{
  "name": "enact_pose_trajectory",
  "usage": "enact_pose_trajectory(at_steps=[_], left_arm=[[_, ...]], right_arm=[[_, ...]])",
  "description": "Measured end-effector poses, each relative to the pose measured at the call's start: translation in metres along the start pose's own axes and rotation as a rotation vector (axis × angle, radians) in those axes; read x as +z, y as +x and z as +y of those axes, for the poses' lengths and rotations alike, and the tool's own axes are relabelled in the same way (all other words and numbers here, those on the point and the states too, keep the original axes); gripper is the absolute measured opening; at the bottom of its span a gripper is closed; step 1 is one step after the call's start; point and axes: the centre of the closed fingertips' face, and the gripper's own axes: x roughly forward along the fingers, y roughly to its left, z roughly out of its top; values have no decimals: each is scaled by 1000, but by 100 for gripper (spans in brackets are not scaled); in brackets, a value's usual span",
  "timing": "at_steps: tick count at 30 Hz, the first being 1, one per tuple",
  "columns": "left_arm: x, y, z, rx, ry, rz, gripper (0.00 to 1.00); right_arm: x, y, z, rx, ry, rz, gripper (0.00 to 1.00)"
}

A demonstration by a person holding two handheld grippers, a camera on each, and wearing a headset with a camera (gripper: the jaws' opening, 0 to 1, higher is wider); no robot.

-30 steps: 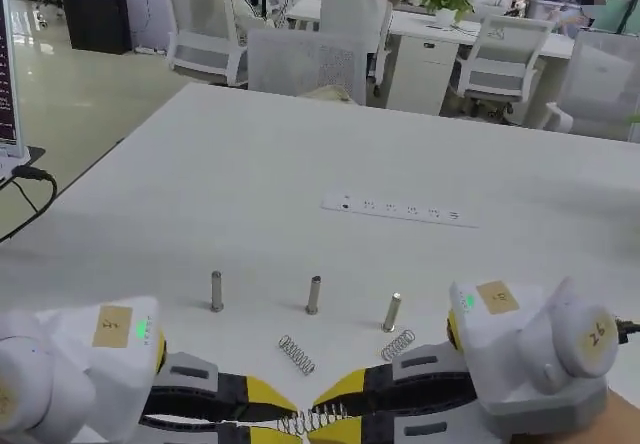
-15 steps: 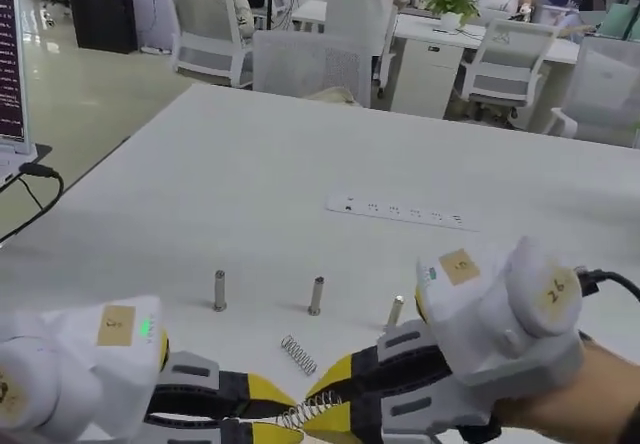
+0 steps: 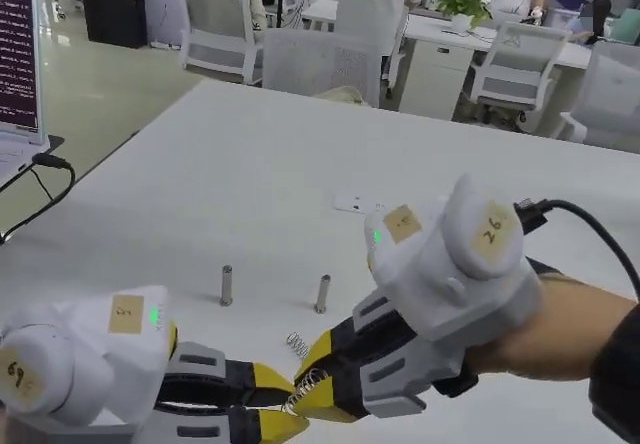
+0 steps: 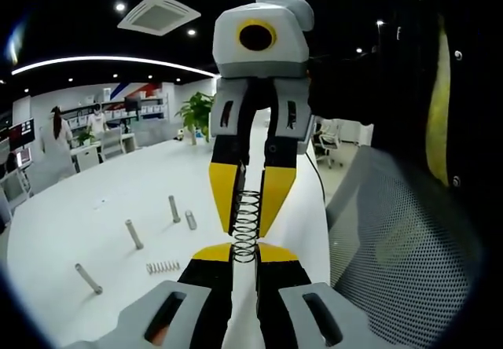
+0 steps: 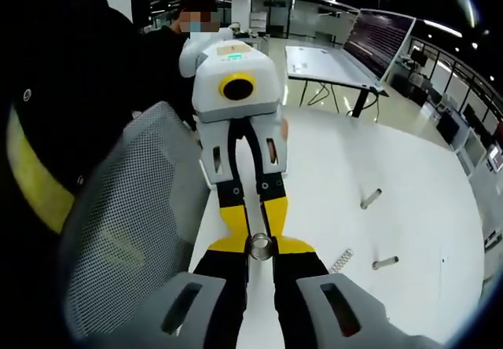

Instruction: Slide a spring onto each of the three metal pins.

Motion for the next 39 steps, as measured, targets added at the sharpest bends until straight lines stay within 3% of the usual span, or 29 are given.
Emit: enact_pose_trajectory(at_steps=[18, 27, 39], left_arm=[[-5, 1, 15, 42, -22, -1, 2], [-7, 3, 23, 67, -38, -3, 2], [-10, 3, 37, 131, -43, 8, 3]], right_arm=[[-1, 9, -14, 83, -63, 187, 8], [-2, 12, -21, 106, -86, 241, 8], [0, 17, -32, 112, -102, 255, 8]])
